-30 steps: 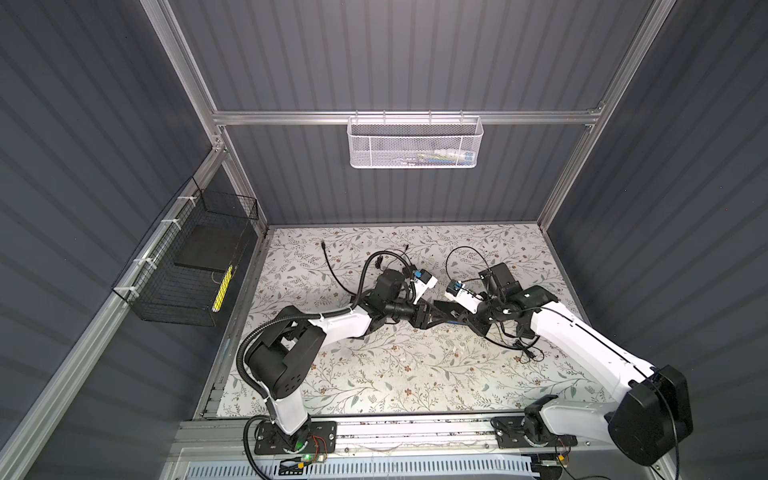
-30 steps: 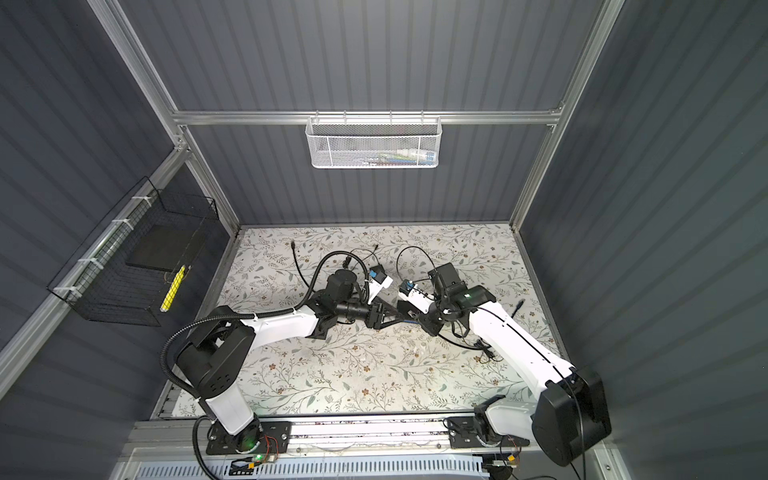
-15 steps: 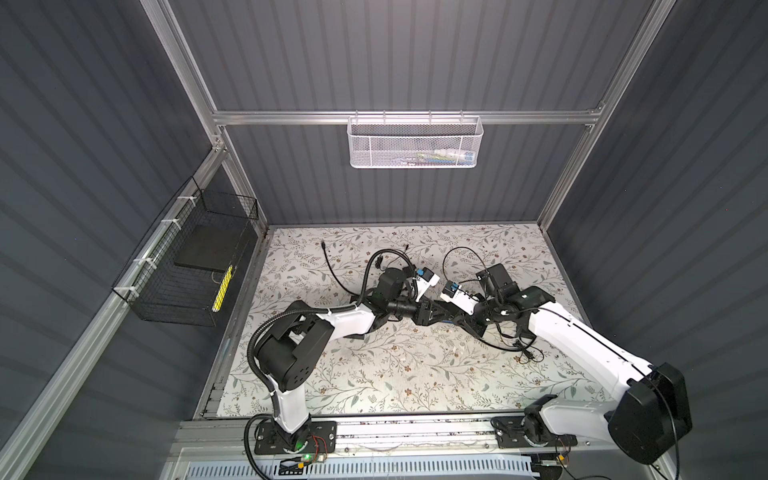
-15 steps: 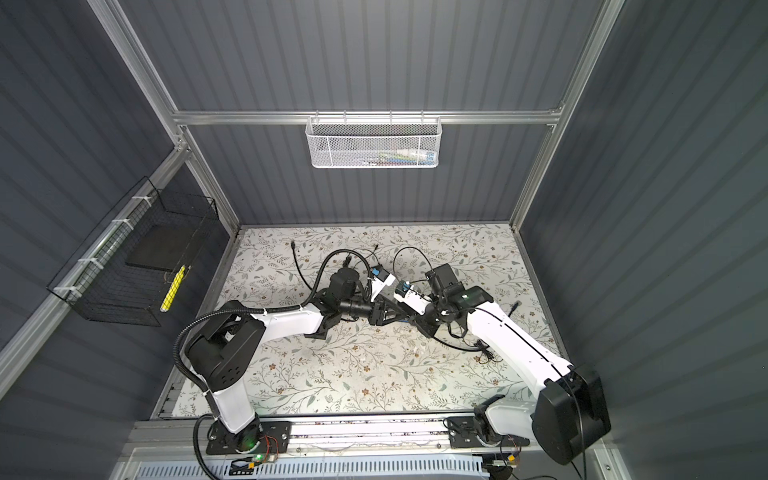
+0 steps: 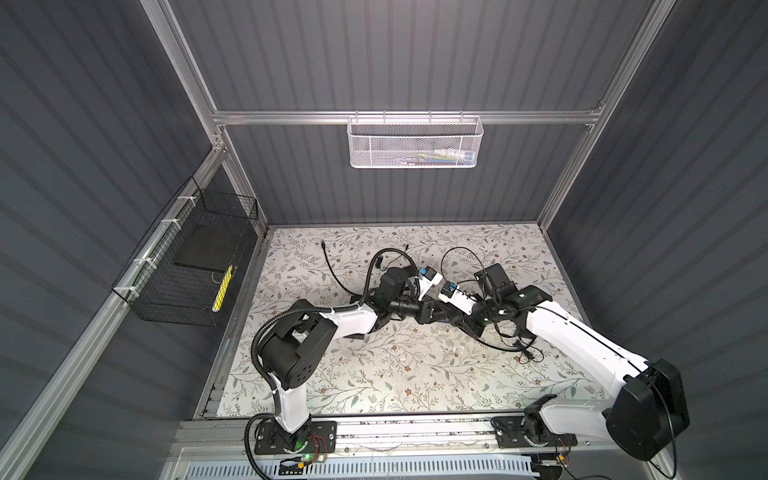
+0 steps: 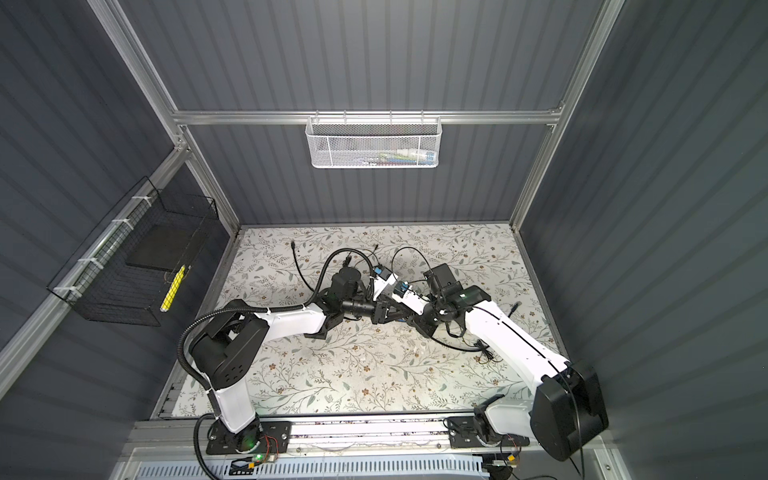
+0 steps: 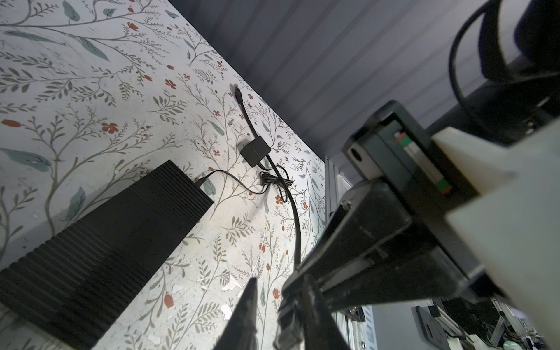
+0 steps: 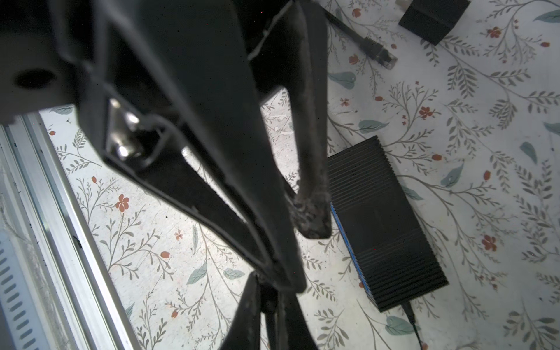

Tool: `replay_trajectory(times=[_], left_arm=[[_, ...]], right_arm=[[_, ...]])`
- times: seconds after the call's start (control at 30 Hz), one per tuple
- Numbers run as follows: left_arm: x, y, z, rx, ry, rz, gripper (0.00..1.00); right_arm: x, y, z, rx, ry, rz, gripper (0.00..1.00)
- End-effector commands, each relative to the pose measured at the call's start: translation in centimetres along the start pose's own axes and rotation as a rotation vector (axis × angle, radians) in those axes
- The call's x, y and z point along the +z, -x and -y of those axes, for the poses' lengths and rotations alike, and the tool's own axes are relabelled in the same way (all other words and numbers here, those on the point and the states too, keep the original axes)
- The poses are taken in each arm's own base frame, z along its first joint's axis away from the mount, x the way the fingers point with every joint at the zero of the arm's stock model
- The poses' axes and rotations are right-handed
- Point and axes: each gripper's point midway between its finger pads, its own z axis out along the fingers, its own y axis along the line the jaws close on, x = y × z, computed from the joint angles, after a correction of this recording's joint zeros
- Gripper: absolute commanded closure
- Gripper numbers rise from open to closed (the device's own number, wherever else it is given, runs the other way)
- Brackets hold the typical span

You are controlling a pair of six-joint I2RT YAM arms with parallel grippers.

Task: Insert the plug into the switch port

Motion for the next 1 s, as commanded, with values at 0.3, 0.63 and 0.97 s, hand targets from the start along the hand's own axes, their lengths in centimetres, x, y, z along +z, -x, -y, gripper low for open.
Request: replay_trajectory(times=[0.3, 0.63, 0.97], left_arm=[[0.1, -0.8, 0.7, 0.007, -0.053, -0.023, 0.74], [0.0, -1.4, 0.8, 0.015, -0.059, -0.046, 0.76], [0.0, -1.7, 0.8, 0.009, -0.072, -0.045, 0.88]], right_arm=[[-0.2, 0.5, -0.1, -0.006, 0.002, 0.016, 0.97], [-0.5, 0.8, -0.2, -0.010, -0.002, 0.026, 0.97], [-0.5, 0.8, -0.1, -0.006, -0.007, 0.028, 0.96]])
